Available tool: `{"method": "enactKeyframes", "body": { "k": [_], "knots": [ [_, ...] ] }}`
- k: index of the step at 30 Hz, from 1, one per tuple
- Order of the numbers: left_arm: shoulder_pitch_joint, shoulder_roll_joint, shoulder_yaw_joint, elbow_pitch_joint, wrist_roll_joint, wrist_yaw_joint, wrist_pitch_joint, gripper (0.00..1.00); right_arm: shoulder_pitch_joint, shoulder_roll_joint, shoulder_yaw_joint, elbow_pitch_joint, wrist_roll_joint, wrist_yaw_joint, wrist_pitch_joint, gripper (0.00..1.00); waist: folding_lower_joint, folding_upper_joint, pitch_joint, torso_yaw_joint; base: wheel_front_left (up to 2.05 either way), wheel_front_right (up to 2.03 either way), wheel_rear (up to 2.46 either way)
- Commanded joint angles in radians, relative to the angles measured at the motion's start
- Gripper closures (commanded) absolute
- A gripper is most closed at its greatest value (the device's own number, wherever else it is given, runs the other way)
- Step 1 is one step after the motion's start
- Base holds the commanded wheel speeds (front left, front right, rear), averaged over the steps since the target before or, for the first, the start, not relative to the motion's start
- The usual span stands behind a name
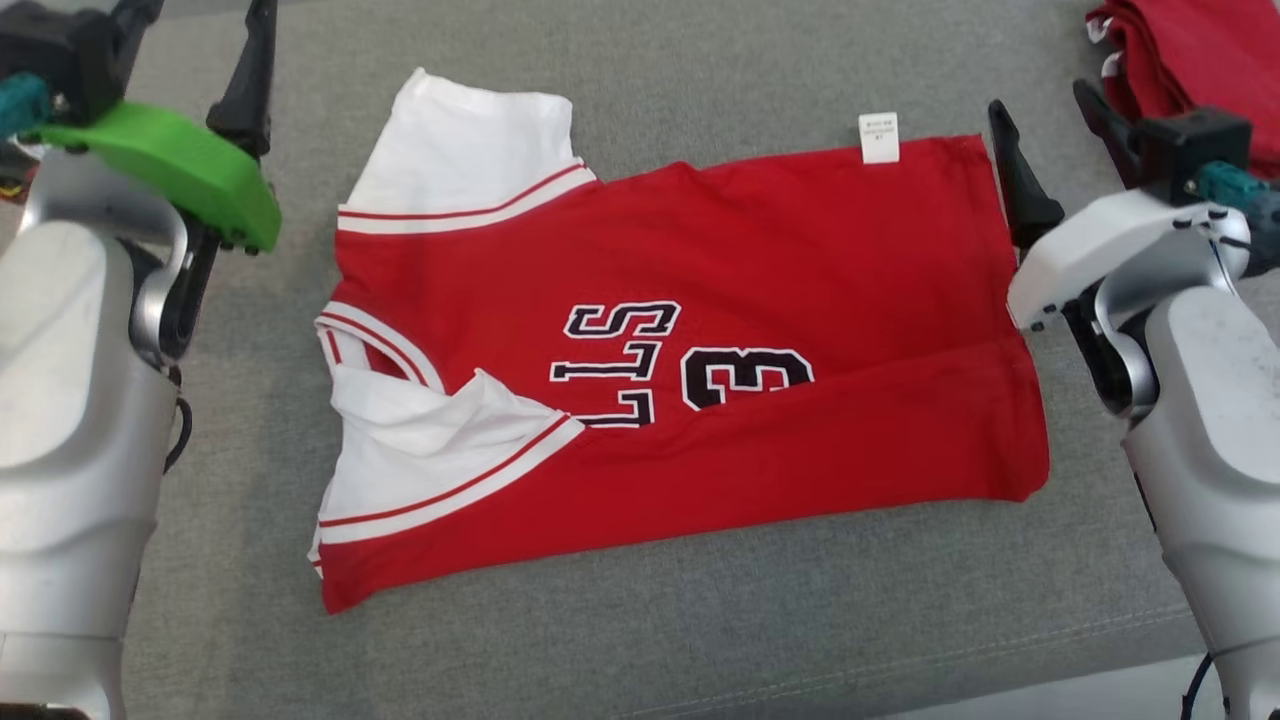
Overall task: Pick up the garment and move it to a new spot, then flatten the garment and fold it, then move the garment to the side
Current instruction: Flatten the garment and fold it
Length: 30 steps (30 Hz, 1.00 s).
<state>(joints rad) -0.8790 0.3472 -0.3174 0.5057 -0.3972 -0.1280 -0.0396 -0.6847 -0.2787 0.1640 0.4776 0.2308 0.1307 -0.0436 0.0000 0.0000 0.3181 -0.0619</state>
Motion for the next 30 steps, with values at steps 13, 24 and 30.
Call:
{"method": "enactKeyframes", "body": {
  "k": [13,24,30],
  "knots": [
    [-0.293,0.079,-0.276,0.226,-0.205,-0.003,0.132,0.00,-0.257,0.031,0.180,0.230,0.094,0.000,0.043,0.00,0.0000,0.0000,0.272,-0.126,0.00,0.00,0.00],
    [-0.377,0.107,-0.394,0.383,-0.291,-0.003,0.151,0.00,-0.360,0.070,0.301,0.335,0.177,0.000,-0.025,0.00,0.0000,0.0000,0.298,-0.171,0.00,0.00,0.00],
    [-0.395,0.094,-0.422,0.468,-0.320,-0.002,0.142,0.00,-0.395,0.078,0.353,0.370,0.231,0.000,-0.061,0.00,0.0000,0.0000,0.296,-0.172,0.00,0.00,0.00]
  ]
}}
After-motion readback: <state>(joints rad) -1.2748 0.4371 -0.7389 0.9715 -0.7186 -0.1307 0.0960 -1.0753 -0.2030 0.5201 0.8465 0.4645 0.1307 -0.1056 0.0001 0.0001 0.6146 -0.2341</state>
